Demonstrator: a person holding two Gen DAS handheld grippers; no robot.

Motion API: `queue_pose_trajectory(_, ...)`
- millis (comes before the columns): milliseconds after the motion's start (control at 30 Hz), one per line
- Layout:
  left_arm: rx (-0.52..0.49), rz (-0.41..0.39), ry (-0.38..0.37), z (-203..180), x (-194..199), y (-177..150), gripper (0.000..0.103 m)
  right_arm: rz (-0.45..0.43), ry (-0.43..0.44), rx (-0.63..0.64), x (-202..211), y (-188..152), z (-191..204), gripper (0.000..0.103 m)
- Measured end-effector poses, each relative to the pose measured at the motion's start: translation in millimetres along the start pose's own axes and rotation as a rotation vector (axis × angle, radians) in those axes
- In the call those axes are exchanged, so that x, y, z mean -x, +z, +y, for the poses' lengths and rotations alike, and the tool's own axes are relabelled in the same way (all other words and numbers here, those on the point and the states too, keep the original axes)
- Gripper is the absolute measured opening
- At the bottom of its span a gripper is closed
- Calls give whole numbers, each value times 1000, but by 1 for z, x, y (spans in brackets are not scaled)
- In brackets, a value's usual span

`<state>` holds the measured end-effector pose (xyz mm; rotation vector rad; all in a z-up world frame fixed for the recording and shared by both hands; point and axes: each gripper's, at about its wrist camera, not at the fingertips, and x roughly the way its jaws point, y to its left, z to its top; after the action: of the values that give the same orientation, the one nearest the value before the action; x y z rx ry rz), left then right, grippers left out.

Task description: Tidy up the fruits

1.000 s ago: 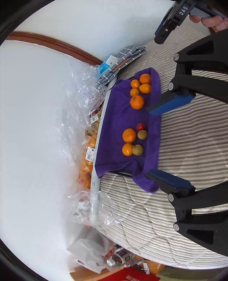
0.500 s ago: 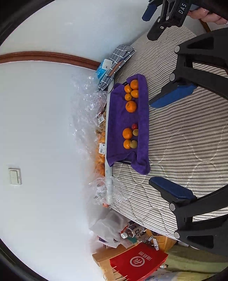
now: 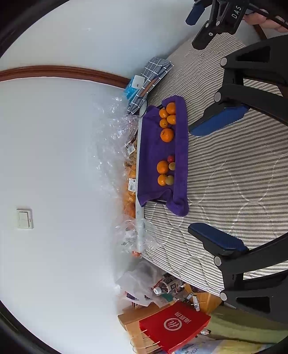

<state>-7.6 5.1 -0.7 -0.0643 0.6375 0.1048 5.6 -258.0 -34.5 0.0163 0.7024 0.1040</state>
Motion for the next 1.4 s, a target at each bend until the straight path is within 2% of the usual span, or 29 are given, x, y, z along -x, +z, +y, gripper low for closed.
queue_pose_trajectory(1400,-9,-10,0,-2,7,-1,80,-2,-6,-15,10,-5,-2,100)
